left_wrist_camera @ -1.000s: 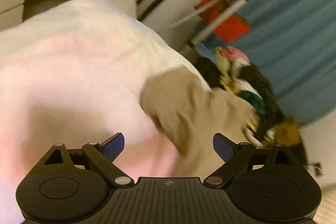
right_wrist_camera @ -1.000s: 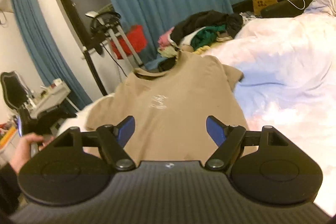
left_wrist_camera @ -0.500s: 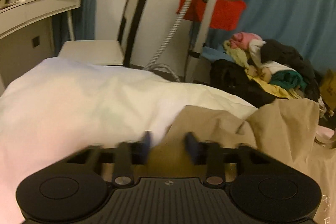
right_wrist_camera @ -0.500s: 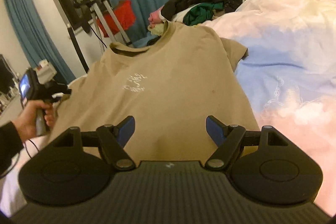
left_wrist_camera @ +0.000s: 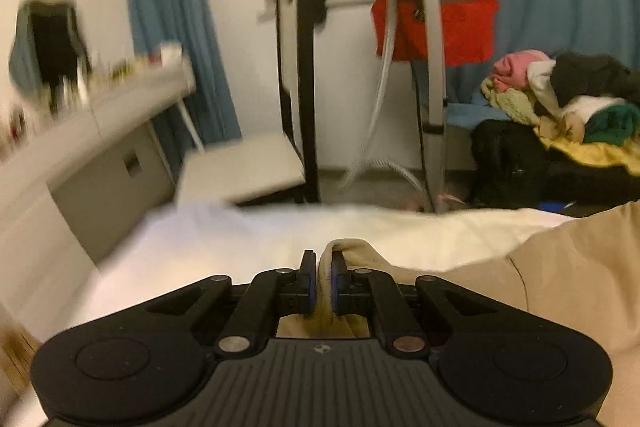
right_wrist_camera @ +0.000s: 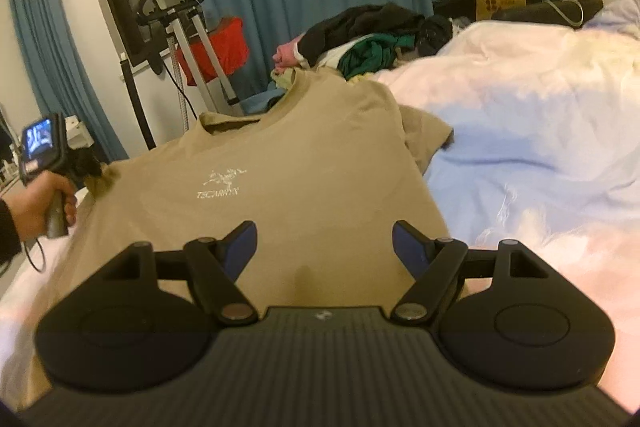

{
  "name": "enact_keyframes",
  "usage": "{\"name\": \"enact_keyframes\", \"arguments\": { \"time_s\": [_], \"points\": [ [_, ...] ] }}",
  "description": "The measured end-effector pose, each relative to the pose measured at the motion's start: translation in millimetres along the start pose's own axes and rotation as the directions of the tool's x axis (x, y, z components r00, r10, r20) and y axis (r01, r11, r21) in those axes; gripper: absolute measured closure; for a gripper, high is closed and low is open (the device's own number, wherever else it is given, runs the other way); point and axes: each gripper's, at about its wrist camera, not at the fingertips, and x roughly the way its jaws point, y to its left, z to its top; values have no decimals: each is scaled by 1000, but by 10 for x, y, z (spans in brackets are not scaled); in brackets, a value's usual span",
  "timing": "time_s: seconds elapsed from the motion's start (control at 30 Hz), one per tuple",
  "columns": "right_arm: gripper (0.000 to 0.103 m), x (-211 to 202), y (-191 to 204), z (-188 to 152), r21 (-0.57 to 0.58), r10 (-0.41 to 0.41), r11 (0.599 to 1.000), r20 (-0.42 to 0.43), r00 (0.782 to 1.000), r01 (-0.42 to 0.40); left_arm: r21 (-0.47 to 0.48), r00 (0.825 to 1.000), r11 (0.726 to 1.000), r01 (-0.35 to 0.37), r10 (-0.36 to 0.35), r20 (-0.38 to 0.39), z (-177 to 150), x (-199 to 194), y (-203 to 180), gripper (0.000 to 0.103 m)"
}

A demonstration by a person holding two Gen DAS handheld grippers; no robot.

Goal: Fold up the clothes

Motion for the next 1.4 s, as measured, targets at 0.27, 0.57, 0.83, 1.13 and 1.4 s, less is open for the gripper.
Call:
{"name": "enact_keyframes", "arguments": {
  "time_s": [0.27, 0.57, 0.83, 1.13, 1.4],
  "points": [
    [27, -105, 141, 51, -105, 11, 995, 79, 997, -2, -25, 989, 989, 146, -145, 28, -394, -1051, 282, 47],
    [27, -363, 212, 82, -75, 75, 995, 87, 993, -68, 19, 930, 936, 351, -351, 107, -1355, -2995, 269, 33],
    [27, -785, 245, -55, -92, 66, 994, 125, 990, -55, 2, 882, 885, 466, -464, 79, -2189, -3760, 257, 28],
    [27, -764, 79, -48, 29, 128, 990, 187, 974, -135, 9, 884, 887, 461, -460, 84, -2484, -3946, 436, 26],
    [25, -162, -727, 25, 426, 183, 875, 151, 971, -231, -52, 883, 882, 469, -466, 53, -2309, -3619, 346, 26]
  ]
}}
